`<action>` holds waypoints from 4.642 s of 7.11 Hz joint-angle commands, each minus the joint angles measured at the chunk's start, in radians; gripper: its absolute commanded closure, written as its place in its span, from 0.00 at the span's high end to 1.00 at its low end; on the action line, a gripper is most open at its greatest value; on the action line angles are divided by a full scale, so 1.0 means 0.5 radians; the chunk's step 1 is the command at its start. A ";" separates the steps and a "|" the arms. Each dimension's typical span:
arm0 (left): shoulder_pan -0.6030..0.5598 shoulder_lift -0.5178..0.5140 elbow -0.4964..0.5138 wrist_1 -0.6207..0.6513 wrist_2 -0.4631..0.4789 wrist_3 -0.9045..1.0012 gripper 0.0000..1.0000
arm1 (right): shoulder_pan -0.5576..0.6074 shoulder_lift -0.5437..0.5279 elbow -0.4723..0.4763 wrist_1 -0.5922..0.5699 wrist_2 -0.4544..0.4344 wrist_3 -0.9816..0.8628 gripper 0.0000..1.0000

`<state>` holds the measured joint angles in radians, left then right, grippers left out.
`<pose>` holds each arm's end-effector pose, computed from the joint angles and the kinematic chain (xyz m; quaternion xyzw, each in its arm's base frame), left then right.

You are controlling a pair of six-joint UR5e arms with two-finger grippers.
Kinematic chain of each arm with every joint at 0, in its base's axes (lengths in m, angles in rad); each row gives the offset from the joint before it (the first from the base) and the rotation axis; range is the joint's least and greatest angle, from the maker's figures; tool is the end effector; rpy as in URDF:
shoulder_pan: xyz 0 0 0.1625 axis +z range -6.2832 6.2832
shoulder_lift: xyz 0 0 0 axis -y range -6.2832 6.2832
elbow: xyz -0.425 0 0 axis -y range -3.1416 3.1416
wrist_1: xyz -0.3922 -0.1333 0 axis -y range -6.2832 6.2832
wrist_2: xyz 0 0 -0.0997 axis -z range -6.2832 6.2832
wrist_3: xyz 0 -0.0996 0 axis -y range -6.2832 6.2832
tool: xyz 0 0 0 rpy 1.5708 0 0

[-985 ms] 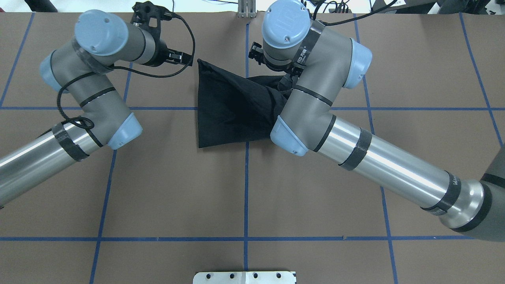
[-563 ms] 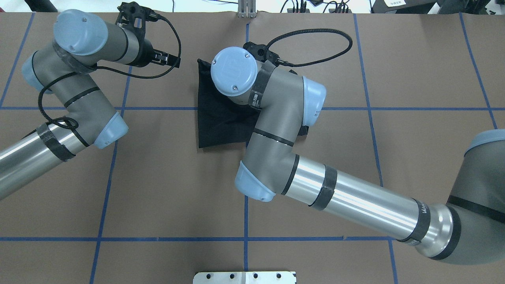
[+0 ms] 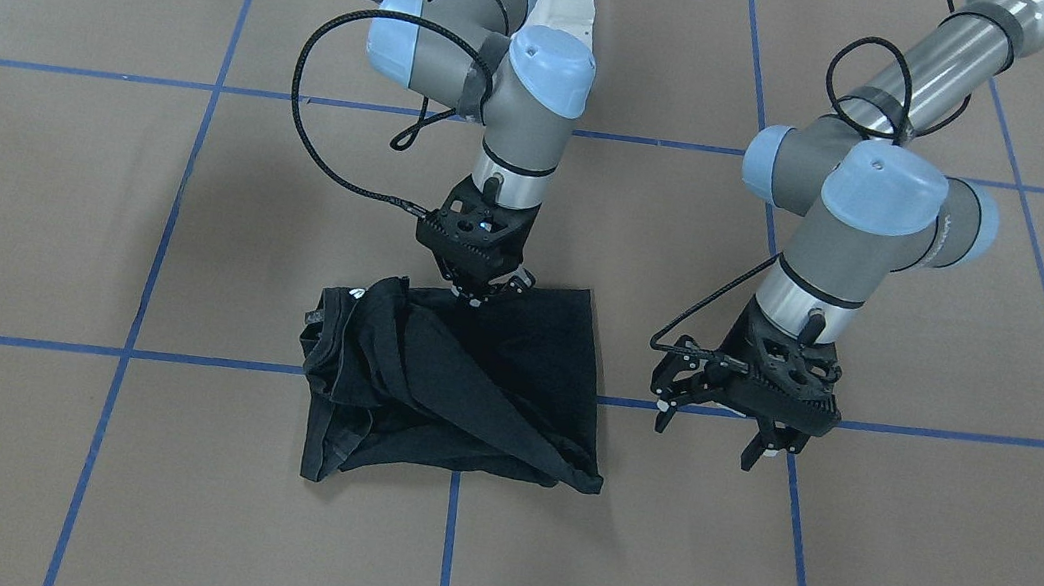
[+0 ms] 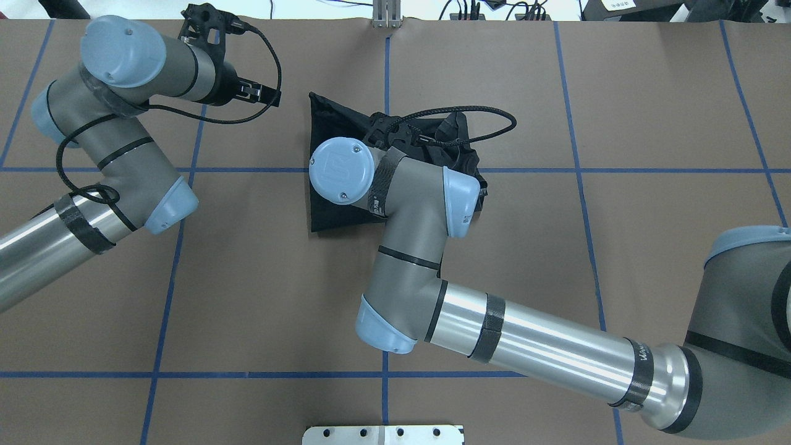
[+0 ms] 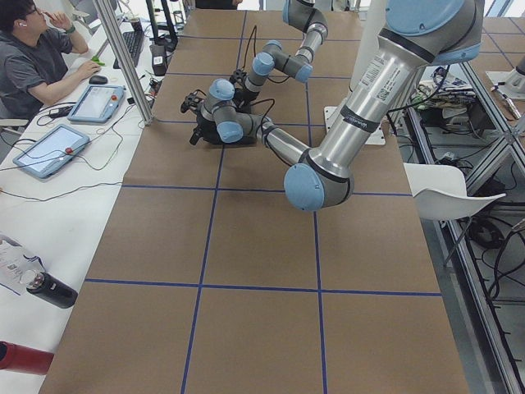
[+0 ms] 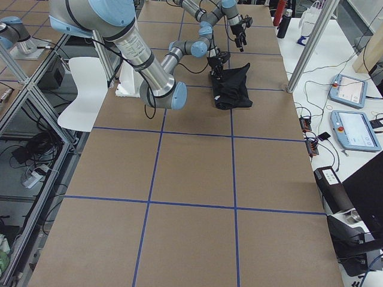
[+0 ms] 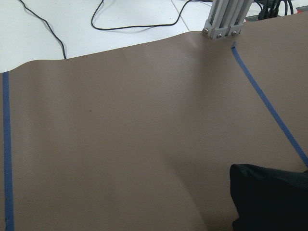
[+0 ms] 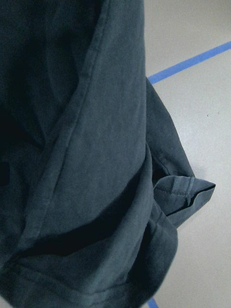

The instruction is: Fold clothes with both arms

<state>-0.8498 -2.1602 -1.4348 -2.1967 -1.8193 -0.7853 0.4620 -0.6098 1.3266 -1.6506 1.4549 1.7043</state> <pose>0.3942 -0.6134 0.3017 0.2993 0.4263 0.0363 0.8529 -0.6364 -0.4787 0.1685 0.1054 -0.2994 0.2955 0.9011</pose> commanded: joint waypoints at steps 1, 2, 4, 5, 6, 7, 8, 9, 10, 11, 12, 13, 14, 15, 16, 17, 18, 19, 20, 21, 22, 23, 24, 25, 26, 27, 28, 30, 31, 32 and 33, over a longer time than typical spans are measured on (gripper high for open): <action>0.000 0.010 -0.011 0.000 0.000 -0.003 1.00 | 0.012 -0.014 -0.085 0.009 -0.081 -0.070 0.02; 0.000 0.010 -0.011 0.000 0.000 -0.003 1.00 | 0.054 -0.026 -0.091 0.012 -0.087 -0.131 0.01; -0.006 0.010 -0.011 0.000 0.000 -0.009 1.00 | 0.244 -0.026 -0.231 0.292 -0.112 -0.330 0.00; -0.009 0.010 -0.011 0.003 0.000 -0.018 1.00 | 0.348 -0.020 -0.427 0.601 -0.115 -0.535 0.00; -0.009 0.010 -0.014 0.003 0.000 -0.022 1.00 | 0.422 -0.005 -0.605 0.884 -0.115 -0.637 0.00; -0.012 0.022 -0.048 0.015 0.000 -0.025 1.00 | 0.456 0.005 -0.625 0.944 -0.109 -0.641 0.00; -0.012 0.059 -0.097 0.024 0.000 -0.025 1.00 | 0.487 0.050 -0.625 0.945 -0.081 -0.632 0.00; -0.009 0.062 -0.121 0.040 -0.021 -0.022 1.00 | 0.511 0.051 -0.610 0.945 0.010 -0.623 0.82; -0.012 0.108 -0.179 0.079 -0.113 0.000 1.00 | 0.572 0.030 -0.537 0.918 0.211 -0.638 0.99; -0.024 0.205 -0.320 0.171 -0.150 0.012 1.00 | 0.673 -0.068 -0.400 0.805 0.569 -0.723 0.99; -0.091 0.234 -0.503 0.430 -0.208 0.219 1.00 | 0.753 -0.257 -0.098 0.530 0.730 -0.973 1.00; -0.165 0.295 -0.742 0.791 -0.212 0.527 1.00 | 0.836 -0.563 0.300 0.367 0.802 -1.285 0.99; -0.263 0.377 -0.921 1.019 -0.227 0.692 1.00 | 0.983 -0.900 0.605 0.307 1.009 -1.568 1.00; -0.419 0.488 -0.977 1.082 -0.397 0.736 1.00 | 1.148 -1.174 0.769 0.304 1.169 -1.899 1.00; -0.603 0.659 -0.987 1.086 -0.578 0.988 1.00 | 1.299 -1.419 0.871 0.307 1.259 -2.209 1.00; -0.784 0.794 -0.969 1.092 -0.631 1.328 1.00 | 1.495 -1.637 0.923 0.325 1.399 -2.540 1.00; -0.913 0.938 -0.950 1.092 -0.656 1.492 1.00 | 1.700 -1.880 0.960 0.328 1.546 -2.829 1.00; -1.018 1.034 -0.895 1.092 -0.663 1.567 1.00 | 1.893 -2.086 0.958 0.328 1.593 -3.145 1.00; -1.098 1.102 -0.837 1.101 -0.699 1.622 1.00 | 2.056 -2.282 0.958 0.325 1.597 -3.436 1.00; -1.107 1.145 -0.812 1.189 -0.739 1.687 1.00 | 2.149 -2.408 0.952 0.319 1.594 -3.588 1.00; -1.177 1.179 -0.760 1.218 -0.739 1.842 1.00 | 2.189 -2.449 0.949 0.325 1.582 -3.599 1.00; -1.221 1.218 -0.684 1.194 -0.745 1.877 1.00 | 2.196 -2.459 0.955 0.328 1.576 -3.602 1.00; -1.239 1.216 -0.662 1.199 -0.752 1.877 1.00 | 2.196 -2.459 0.961 0.331 1.585 -3.581 1.00; -1.243 1.234 -0.650 1.209 -0.822 1.877 1.00 | 2.196 -2.450 0.961 0.328 1.591 -3.571 1.00; -1.261 1.328 -0.671 1.212 -0.919 1.890 1.00 | 2.196 -2.450 0.958 0.328 1.591 -3.568 1.00; -1.349 1.432 -0.713 1.215 -0.926 1.929 1.00 | 2.196 -2.444 0.949 0.328 1.588 -3.565 1.00; -1.508 1.464 -0.708 1.221 -0.933 1.933 1.00 | 2.193 -2.434 0.942 0.328 1.582 -3.562 1.00; -1.568 1.486 -0.714 1.233 -0.915 1.902 1.00 | 2.193 -2.431 0.961 0.331 1.585 -3.507 1.00; -1.571 1.498 -0.735 1.218 -0.914 1.905 1.00 | 2.193 -2.422 0.961 0.331 1.582 -3.504 1.00; -1.568 1.504 -0.744 1.215 -0.905 1.917 1.00 | 2.193 -2.416 0.961 0.331 1.582 -3.504 1.00; -1.565 1.501 -0.751 1.209 -0.826 1.923 1.00 | 2.193 -2.416 0.961 0.331 1.582 -3.501 1.00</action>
<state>-1.6328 -1.4105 -1.8047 -1.5888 -2.2638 0.1724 1.5585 -1.8193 1.8069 -1.4849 2.2459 -0.0481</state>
